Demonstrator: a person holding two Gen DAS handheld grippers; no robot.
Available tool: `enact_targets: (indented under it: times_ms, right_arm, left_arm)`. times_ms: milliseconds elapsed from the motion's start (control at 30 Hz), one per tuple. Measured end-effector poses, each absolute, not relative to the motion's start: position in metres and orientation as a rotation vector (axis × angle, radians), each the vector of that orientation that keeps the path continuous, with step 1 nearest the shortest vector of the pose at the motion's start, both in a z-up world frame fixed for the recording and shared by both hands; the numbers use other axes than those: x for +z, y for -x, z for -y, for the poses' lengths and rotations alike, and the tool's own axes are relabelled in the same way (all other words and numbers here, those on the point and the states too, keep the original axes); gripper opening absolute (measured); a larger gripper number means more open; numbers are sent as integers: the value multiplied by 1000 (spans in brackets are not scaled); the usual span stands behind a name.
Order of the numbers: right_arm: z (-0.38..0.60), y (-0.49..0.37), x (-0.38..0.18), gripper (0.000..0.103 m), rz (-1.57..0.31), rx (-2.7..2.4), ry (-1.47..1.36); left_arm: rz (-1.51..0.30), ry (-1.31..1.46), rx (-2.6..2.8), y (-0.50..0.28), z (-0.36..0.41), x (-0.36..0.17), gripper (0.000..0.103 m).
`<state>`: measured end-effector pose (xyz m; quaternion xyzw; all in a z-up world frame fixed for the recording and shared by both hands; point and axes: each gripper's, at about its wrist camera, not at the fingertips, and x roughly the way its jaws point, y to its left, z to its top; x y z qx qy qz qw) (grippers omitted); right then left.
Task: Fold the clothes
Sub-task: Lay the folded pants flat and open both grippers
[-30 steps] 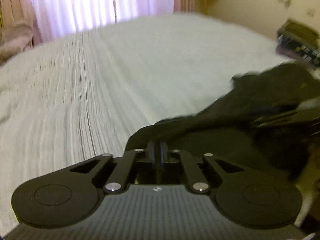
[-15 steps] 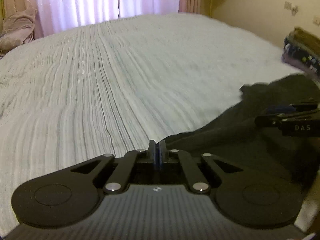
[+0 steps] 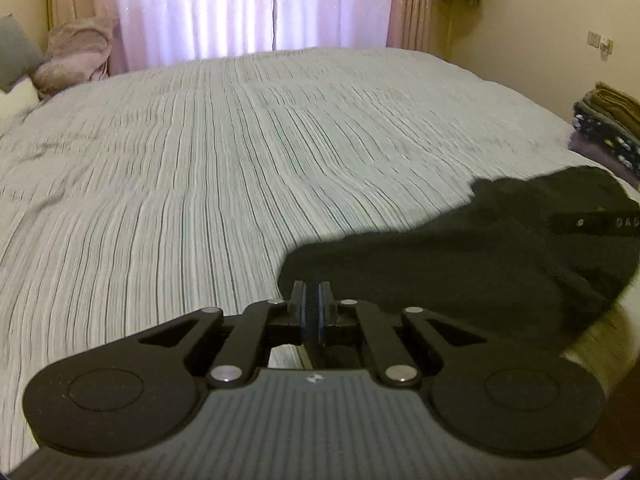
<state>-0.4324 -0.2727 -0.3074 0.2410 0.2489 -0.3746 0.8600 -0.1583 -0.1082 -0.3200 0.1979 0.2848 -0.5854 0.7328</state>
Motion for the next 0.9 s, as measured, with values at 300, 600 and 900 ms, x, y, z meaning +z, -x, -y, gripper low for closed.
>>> enact_targets:
  times_ms: [300,600,900]
  right_arm:
    - [236,432,-349,42,-703,-767,-398]
    - [213,442,-349,42,-722,-770,-375]
    - [194,475,-332,43,-720,-817,-483]
  left_arm:
    - [-729,-475,-1220,192,100,-342,5]
    - [-745,-496,-1112,216,95,-338,10]
    - [-770,-491,-1076,242,68,-327,33]
